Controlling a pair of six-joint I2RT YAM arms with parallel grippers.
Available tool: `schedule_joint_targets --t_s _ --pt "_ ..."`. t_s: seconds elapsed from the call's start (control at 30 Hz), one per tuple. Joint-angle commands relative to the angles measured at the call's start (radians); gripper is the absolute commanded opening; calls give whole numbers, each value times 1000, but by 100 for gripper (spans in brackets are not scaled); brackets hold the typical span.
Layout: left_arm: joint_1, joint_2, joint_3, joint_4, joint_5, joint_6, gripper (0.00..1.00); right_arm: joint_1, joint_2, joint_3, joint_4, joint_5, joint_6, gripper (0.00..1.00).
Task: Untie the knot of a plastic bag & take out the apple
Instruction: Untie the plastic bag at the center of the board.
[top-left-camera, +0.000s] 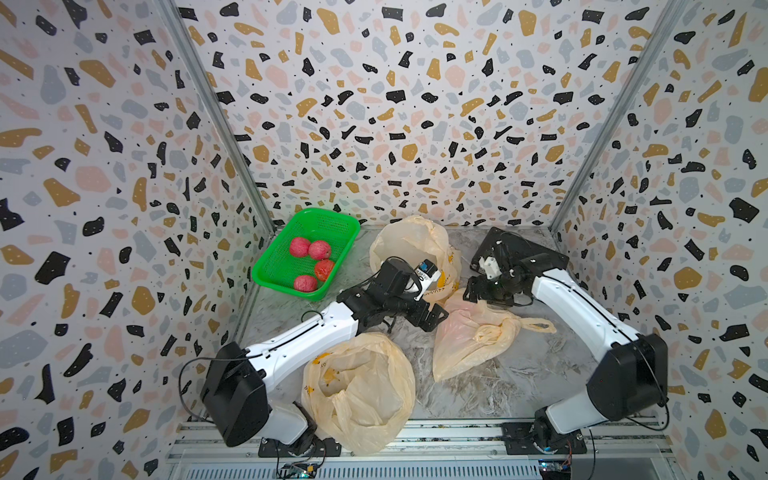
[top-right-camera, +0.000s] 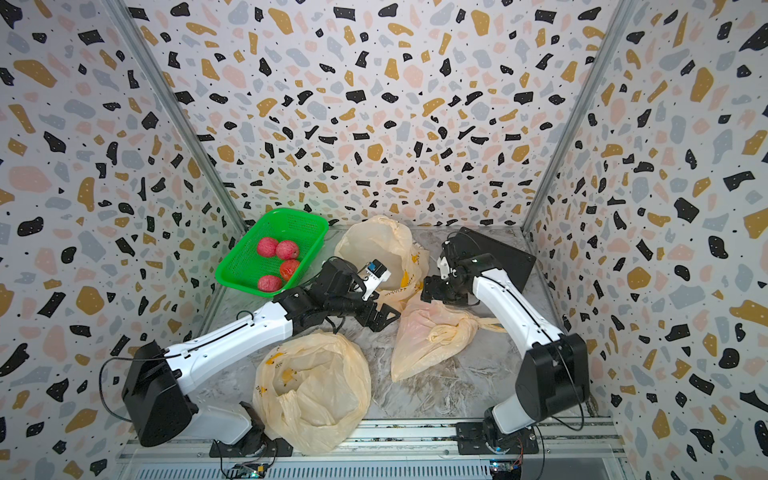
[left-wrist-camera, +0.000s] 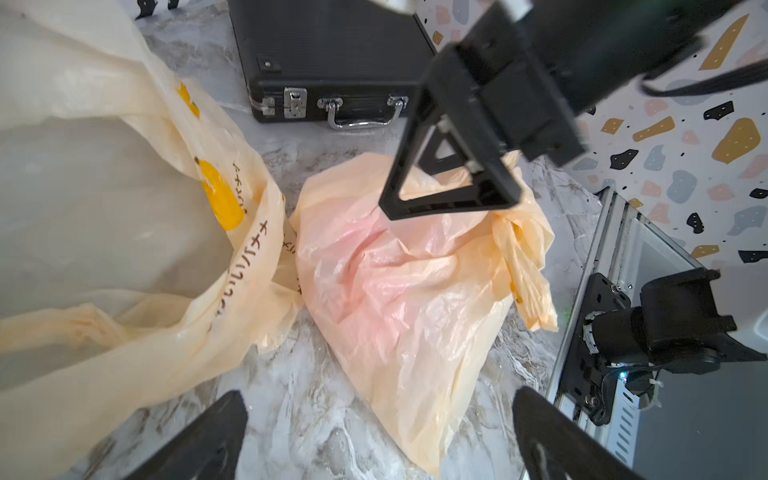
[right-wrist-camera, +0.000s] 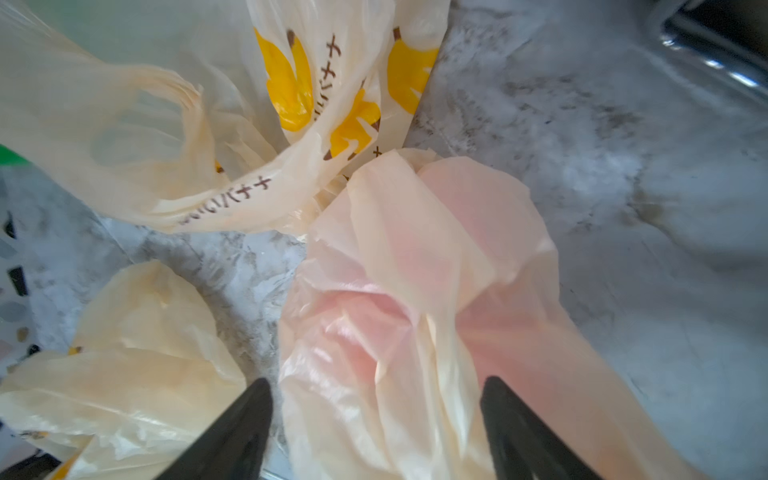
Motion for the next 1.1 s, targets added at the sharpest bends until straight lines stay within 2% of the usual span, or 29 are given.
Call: schedule_joint_targets --t_s 0.0,0.23,0.3,0.43,0.73,0.87,0.97,1.0,1.07 --pt "-7 49 106 -14 31 55 99 -5 -127 7 -129 83 -37 99" --pt "-47 216 320 -133 93 66 99 -45 -315 -119 -230 86 10 100" --pt "-71 269 381 -184 91 86 99 -60 -370 -180 -230 85 34 95" --pt "-93 334 446 -213 97 85 100 -98 -414 -274 -217 89 69 78" --pt "-109 385 490 -198 102 91 99 -175 -407 -460 50 -32 147 58" --pt "-111 407 528 -214 108 113 99 -177 -381 -465 114 -66 131 38" --pt "-111 420 554 -226 102 142 99 -177 -369 -447 117 -135 93 10" --pt "-111 423 562 -227 99 155 99 -177 -372 -436 116 -155 76 5" --pt "-111 435 592 -247 98 178 99 -177 -365 -403 88 -181 23 1"
